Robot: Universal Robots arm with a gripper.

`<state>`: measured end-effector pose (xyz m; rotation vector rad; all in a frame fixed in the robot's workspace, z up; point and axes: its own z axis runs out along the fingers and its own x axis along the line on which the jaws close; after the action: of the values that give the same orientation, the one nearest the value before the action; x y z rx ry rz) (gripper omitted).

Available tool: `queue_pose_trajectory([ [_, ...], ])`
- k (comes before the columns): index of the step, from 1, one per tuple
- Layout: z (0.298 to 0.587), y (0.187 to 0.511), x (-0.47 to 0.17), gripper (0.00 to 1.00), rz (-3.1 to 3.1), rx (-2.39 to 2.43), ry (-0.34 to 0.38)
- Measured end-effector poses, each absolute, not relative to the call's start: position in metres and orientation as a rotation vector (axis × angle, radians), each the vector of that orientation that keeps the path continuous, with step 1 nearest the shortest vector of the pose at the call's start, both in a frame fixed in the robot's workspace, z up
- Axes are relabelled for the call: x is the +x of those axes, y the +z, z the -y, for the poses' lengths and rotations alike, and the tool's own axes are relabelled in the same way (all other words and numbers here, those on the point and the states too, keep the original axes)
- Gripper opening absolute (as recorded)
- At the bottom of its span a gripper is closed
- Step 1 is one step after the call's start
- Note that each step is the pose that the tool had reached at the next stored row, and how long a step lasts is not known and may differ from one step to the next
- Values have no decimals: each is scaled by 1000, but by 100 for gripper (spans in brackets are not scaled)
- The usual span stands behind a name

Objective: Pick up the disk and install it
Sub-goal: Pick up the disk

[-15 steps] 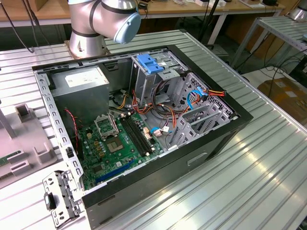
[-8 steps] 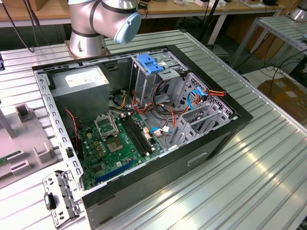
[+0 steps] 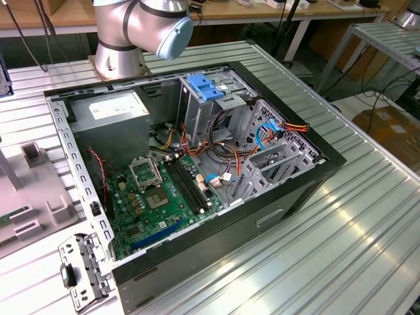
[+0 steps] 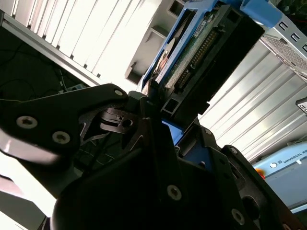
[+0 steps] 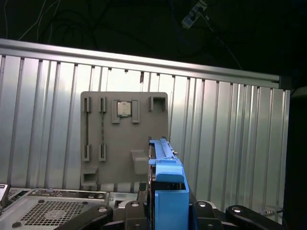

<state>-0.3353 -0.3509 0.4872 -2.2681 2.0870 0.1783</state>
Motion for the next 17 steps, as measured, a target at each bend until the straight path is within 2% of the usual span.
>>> queue_pose_trajectory([
  [17, 351, 487, -310, 37, -2087, -2268, 179],
])
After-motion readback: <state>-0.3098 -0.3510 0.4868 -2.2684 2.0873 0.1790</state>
